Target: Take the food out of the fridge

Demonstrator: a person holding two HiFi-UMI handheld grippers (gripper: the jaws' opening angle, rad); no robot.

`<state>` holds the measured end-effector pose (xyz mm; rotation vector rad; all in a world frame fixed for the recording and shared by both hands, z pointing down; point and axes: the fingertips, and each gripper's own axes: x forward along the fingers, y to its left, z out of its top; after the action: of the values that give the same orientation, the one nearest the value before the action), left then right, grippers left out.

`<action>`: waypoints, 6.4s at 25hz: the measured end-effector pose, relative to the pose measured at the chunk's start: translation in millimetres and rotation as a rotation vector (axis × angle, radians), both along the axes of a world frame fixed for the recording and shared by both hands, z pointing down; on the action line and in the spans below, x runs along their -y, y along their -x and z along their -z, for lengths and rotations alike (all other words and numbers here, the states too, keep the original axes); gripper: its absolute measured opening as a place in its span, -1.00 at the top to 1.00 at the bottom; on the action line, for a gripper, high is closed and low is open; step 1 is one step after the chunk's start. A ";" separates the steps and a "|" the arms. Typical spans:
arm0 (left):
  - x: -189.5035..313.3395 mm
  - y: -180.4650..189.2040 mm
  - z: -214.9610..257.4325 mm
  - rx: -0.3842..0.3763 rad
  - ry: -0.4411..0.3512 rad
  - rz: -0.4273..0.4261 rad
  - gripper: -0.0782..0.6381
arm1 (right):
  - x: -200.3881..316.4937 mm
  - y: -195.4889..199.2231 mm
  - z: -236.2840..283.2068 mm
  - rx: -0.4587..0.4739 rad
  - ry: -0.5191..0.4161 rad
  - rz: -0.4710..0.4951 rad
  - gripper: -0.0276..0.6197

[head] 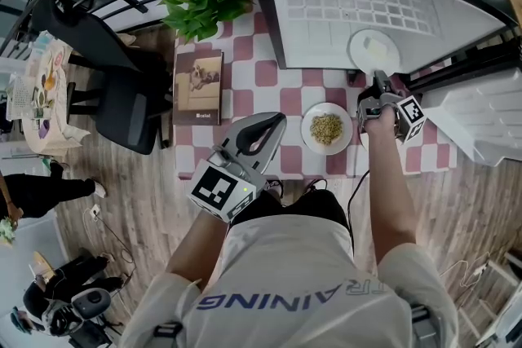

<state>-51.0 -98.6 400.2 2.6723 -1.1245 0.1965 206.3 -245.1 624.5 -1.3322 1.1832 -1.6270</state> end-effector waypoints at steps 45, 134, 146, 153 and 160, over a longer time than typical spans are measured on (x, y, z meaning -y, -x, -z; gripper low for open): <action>-103.2 188.8 14.2 0.087 -0.069 0.413 0.76 | -165.7 294.9 -3.3 0.010 0.009 0.757 0.82; -83.1 189.6 12.9 0.035 -0.054 0.373 0.76 | -210.0 317.1 -51.5 -1.140 -0.083 1.683 0.00; -66.3 156.2 23.3 0.009 -0.073 0.277 0.76 | -183.9 302.2 20.8 -1.129 -0.312 1.407 0.82; -51.9 109.8 39.6 -0.006 -0.109 0.168 0.76 | -161.2 268.8 123.1 -1.164 -0.554 1.095 0.85; -39.7 49.1 62.2 -0.004 -0.154 0.025 0.76 | -153.6 208.6 216.9 -1.256 -0.629 0.804 0.85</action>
<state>-100.1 -58.9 338.0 2.7887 -1.2173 0.1032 -2.3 -91.6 407.6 -1.4873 2.9372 -0.4824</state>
